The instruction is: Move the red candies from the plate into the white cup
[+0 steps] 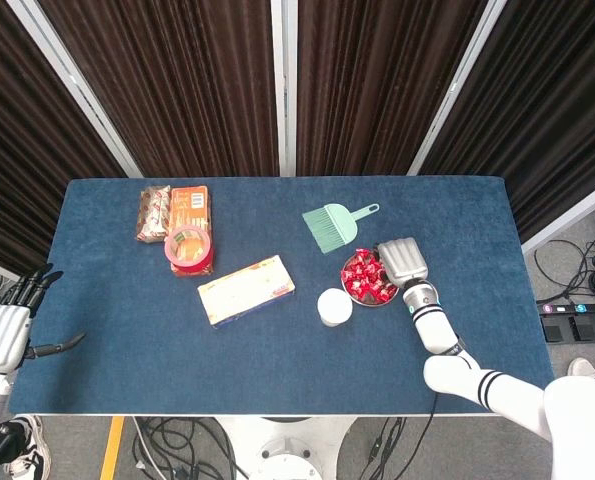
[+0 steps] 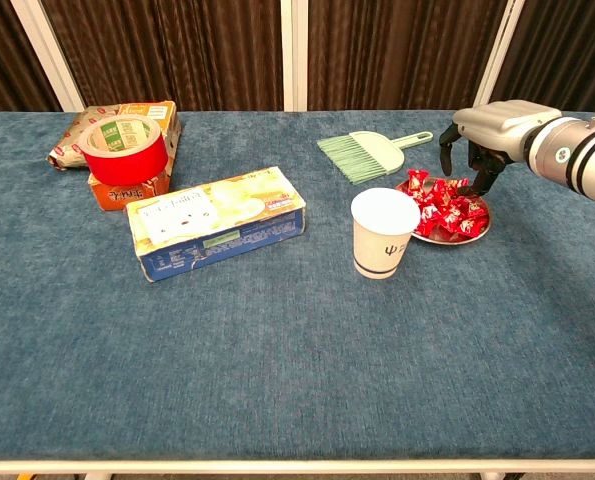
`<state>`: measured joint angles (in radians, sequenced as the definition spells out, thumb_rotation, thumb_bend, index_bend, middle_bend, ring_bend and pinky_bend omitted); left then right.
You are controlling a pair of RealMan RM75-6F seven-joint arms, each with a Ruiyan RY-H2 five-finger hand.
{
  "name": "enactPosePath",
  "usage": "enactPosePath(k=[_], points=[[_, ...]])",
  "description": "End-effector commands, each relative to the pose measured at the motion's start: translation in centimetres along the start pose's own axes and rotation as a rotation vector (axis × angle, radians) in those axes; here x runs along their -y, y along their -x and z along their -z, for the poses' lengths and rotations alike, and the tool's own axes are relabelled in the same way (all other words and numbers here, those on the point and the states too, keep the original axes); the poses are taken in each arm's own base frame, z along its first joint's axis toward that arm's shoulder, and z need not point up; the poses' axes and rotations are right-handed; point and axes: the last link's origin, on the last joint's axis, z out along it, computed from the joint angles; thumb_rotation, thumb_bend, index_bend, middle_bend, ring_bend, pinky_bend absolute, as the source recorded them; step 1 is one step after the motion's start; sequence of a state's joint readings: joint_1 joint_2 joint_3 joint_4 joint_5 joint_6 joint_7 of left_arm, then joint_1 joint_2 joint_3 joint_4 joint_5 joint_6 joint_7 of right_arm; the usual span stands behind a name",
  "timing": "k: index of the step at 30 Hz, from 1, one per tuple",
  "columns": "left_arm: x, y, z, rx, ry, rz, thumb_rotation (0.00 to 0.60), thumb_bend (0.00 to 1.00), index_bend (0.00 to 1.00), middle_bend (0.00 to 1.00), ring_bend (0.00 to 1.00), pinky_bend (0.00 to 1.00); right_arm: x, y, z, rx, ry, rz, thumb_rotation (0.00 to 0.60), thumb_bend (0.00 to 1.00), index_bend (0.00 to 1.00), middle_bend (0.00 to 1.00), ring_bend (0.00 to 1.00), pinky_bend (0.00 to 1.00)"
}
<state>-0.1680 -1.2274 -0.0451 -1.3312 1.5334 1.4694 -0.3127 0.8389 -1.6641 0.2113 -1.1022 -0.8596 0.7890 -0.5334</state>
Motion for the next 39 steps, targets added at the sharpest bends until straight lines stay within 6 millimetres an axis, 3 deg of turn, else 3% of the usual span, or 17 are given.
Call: enactPosePath(k=[1,15,30,34,39], points=[[0.1,0.0,0.0,-0.001,-0.002,0.001,0.291,0.13,0.17,0.16,0.1,0.2,0.3,0.2,-0.2,0.005,-0.002,0.001,0.6,0.25,0.46,1.0,1.0,1.0],[0.5,-0.1,0.2,-0.008,-0.022,0.008,0.288,0.13,0.17,0.16,0.1,0.2,1.1,1.0,-1.0,0.042,-0.013,0.007,0.6,0.25,0.46,1.0,1.0,1.0],[0.7,0.0,0.3,-0.002,-0.028,0.028,0.283,0.13,0.17,0.16,0.1,0.2,1.5,1.6,-1.3,0.061,-0.02,0.016,0.6,0.33,0.59,1.0,1.0,1.0],[0.7,0.0,0.3,-0.003,-0.028,0.037,0.278,0.13,0.17,0.16,0.1,0.2,1.8,1.0,-1.3,0.036,-0.029,0.002,0.6,0.34,0.64,1.0,1.0,1.0],[0.6,-0.1,0.2,-0.004,-0.025,0.046,0.276,0.13,0.17,0.16,0.1,0.2,2.0,-1.1,-0.8,-0.051,-0.053,0.011,0.6,0.35,0.65,1.0,1.0,1.0]])
